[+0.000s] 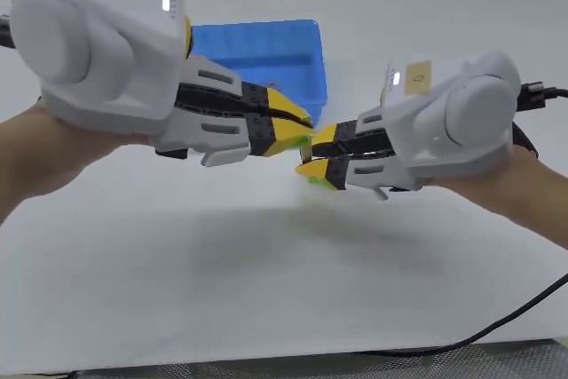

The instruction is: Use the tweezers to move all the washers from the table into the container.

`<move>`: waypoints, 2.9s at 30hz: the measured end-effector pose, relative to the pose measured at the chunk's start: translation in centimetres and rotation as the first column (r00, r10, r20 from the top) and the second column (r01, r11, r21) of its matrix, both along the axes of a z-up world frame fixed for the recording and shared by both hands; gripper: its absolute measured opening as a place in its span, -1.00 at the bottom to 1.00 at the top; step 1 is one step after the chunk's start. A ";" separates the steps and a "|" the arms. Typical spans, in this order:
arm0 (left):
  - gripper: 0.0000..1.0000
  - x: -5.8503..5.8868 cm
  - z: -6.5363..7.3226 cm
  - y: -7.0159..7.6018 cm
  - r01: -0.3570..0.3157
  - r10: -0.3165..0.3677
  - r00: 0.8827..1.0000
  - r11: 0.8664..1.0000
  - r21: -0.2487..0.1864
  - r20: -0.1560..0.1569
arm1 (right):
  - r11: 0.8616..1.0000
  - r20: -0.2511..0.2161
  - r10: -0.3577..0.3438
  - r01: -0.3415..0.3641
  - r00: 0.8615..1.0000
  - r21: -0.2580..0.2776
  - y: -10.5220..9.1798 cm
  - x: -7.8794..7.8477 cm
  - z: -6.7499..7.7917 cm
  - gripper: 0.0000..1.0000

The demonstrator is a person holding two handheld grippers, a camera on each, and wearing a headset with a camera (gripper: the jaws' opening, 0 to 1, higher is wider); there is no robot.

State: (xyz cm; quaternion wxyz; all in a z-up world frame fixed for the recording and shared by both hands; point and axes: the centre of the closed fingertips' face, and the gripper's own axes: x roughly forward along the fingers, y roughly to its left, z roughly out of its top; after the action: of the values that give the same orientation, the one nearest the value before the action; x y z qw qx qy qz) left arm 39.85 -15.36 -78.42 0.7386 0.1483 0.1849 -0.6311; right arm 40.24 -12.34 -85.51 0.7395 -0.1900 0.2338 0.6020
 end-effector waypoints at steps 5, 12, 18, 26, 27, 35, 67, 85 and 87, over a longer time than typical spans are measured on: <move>-0.89 -0.3 0.1 0.0 0.012 -0.012 1.000 1.000 0.008 0.000 | 1.000 0.002 0.008 -0.008 1.000 -0.008 0.0 -0.3 0.0 -0.77; -0.89 -0.7 1.5 0.6 0.008 -0.008 1.000 1.000 -0.007 0.004 | 1.000 0.016 0.016 -0.016 1.000 0.003 0.4 -0.6 1.3 -0.77; -0.89 -1.1 3.1 1.4 0.011 -0.011 1.000 1.000 -0.015 0.028 | 1.000 0.047 0.026 -0.027 0.999 0.014 1.2 -0.9 3.1 -0.77; -0.89 -1.7 5.8 2.2 0.016 -0.015 0.997 1.000 -0.024 0.071 | 0.998 0.097 0.054 -0.056 0.994 0.018 2.3 -1.1 5.7 -0.77; -0.89 -1.7 6.1 2.4 0.019 -0.017 0.997 1.000 -0.024 0.077 | 0.998 0.103 0.057 -0.059 0.993 0.020 2.4 -1.1 6.1 -0.77; -0.89 -0.8 8.5 3.3 0.024 -0.019 0.992 0.999 -0.040 0.128 | 0.997 0.161 0.068 -0.074 0.985 0.027 3.5 0.2 8.6 -0.77; -0.89 9.0 2.9 6.3 -0.026 0.022 0.991 0.999 0.030 0.133 | 0.996 0.148 0.070 -0.062 0.986 -0.059 5.9 9.6 3.1 -0.77; -0.89 10.2 0.7 6.9 -0.025 0.017 0.994 0.997 0.072 0.110 | 0.994 0.125 0.055 -0.043 0.991 -0.100 5.8 9.4 1.2 -0.74; -0.89 10.2 1.0 6.7 -0.026 0.018 0.993 0.998 0.065 0.116 | 0.996 0.126 0.045 -0.034 0.991 -0.086 5.8 9.6 1.5 -0.74</move>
State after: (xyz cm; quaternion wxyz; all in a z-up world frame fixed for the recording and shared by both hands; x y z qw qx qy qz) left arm 50.03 -8.64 -77.44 0.7497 0.2071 0.1644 -0.6067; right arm 49.81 -6.57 -84.02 0.7322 -0.2634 0.2072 0.5929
